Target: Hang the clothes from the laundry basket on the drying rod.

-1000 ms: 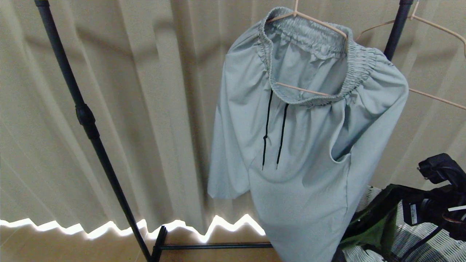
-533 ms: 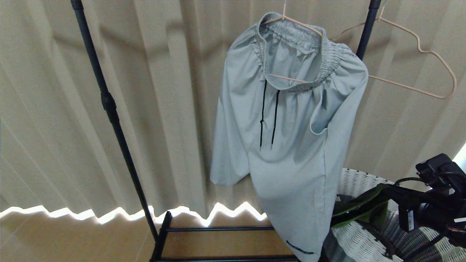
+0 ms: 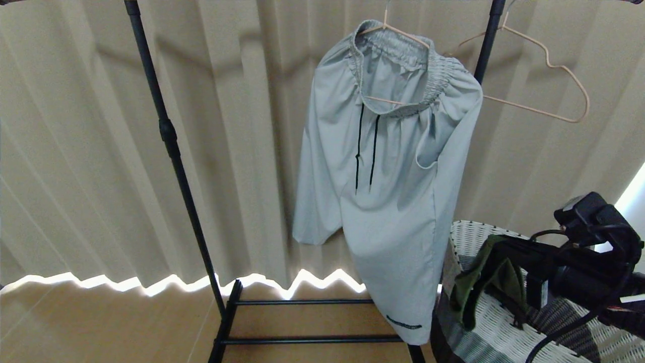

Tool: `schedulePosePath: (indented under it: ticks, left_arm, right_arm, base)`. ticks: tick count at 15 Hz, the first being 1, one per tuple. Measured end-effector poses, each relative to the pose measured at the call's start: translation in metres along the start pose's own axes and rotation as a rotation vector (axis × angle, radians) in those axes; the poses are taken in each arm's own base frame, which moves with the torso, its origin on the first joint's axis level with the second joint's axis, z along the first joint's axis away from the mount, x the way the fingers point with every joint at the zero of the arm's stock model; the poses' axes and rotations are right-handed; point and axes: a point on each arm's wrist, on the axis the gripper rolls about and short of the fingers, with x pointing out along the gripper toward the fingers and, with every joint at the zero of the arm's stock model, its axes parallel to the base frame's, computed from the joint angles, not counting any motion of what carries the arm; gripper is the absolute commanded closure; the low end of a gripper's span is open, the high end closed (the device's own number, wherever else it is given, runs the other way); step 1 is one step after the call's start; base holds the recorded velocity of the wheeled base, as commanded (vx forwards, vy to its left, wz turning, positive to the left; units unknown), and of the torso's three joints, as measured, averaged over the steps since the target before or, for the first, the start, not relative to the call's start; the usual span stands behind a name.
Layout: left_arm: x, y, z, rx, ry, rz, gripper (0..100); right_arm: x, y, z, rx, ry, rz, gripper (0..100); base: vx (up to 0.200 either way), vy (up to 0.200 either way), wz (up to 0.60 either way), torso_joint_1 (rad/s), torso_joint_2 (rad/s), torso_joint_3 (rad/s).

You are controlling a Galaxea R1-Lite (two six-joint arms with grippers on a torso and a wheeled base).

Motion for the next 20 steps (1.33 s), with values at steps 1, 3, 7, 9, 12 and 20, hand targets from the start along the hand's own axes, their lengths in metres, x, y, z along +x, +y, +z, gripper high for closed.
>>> schedulePosePath:
  ticks: [1, 3, 7, 9, 12, 20]
  left_arm:
    - [0.000, 0.000, 0.000, 0.002, -0.002, -0.011, 0]
    - [0.000, -0.001, 0.001, 0.011, -0.009, -0.051, 0]
    - [-0.006, -0.002, 0.027, 0.050, -0.099, -0.213, 0]
    - [-0.005, -0.001, 0.051, 0.058, -0.107, -0.271, 0]
    - [0.013, 0.003, 0.095, 0.052, -0.078, -0.391, 0]
    - [0.095, 0.004, 0.134, 0.003, 0.072, -0.537, 0]
  right_arm:
    - [0.002, 0.004, 0.008, -0.002, -0.031, 0.027, 100]
    - [0.006, 0.012, 0.026, 0.025, -0.090, 0.090, 100]
    - [0.013, 0.029, 0.062, 0.120, -0.167, 0.218, 100]
    - [0.016, 0.035, 0.074, 0.133, -0.198, 0.276, 100]
    - [0.016, 0.043, 0.085, 0.156, -0.231, 0.369, 100]
    - [0.029, 0.058, 0.107, 0.161, -0.277, 0.438, 100]
  base:
    - [0.000, 0.000, 0.00, 0.000, 0.00, 0.000]
    - [0.000, 0.000, 0.00, 0.000, 0.00, 0.000]
    - [0.000, 0.000, 0.00, 0.000, 0.00, 0.000]
    - [0.000, 0.000, 0.00, 0.000, 0.00, 0.000]
    - [0.000, 0.000, 0.00, 0.000, 0.00, 0.000]
    - [0.000, 0.000, 0.00, 0.000, 0.00, 0.000]
